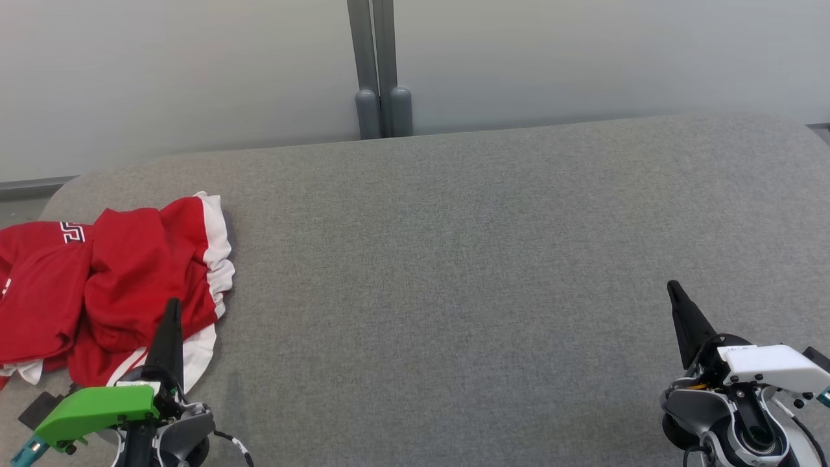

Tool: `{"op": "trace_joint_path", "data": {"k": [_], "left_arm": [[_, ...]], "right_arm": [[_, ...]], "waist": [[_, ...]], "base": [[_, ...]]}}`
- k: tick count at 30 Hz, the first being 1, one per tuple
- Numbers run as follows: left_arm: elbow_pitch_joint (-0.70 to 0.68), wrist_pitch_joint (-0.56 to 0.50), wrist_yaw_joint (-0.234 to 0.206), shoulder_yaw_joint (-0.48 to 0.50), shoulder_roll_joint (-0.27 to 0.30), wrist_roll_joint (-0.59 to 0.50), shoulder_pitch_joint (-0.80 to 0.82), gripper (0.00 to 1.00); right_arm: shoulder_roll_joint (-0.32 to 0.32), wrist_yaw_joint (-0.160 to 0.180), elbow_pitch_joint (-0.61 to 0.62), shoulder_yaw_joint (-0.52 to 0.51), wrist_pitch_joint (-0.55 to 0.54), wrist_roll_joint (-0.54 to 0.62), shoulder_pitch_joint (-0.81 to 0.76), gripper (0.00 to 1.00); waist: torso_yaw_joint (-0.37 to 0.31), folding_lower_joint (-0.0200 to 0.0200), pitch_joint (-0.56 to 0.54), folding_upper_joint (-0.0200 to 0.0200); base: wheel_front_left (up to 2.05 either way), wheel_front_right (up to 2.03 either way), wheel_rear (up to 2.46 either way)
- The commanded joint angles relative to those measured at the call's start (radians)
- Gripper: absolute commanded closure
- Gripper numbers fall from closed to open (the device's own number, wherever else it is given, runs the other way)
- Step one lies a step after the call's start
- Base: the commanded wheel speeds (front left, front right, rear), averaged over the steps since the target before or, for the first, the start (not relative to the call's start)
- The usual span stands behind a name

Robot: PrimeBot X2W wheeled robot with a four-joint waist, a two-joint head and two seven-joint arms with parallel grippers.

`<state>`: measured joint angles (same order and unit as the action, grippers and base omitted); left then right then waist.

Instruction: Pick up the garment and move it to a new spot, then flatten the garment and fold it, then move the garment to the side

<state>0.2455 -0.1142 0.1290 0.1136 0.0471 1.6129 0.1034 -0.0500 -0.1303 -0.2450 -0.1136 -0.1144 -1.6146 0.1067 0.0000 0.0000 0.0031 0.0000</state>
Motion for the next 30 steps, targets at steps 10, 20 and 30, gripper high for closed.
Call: {"op": "trace_joint_path", "data": {"k": [10,20,30], "left_arm": [[0.0,-0.002,0.005,0.001,0.007,0.0,0.014,0.0],[0.0,0.038,0.0,-0.033,-0.003,-0.009,-0.026,0.0],[-0.004,0.086,0.0,-0.07,0.005,-0.088,-0.041,0.0]], "right_arm": [[-0.001,-0.001,-0.001,0.0,-0.002,0.004,0.006,0.0],[0.003,0.0,0.003,0.026,0.039,0.017,-0.026,0.0],[-0.002,0.0,0.041,0.055,0.086,0.171,-0.042,0.0]], "waist": [[0.0,0.0,0.0,0.0],[0.0,0.0,0.0,0.0],[0.003,0.0,-0.001,0.0]], "base": [[0.0,0.0,0.0],[0.0,0.0,0.0],[0.0,0.0,0.0]]}}
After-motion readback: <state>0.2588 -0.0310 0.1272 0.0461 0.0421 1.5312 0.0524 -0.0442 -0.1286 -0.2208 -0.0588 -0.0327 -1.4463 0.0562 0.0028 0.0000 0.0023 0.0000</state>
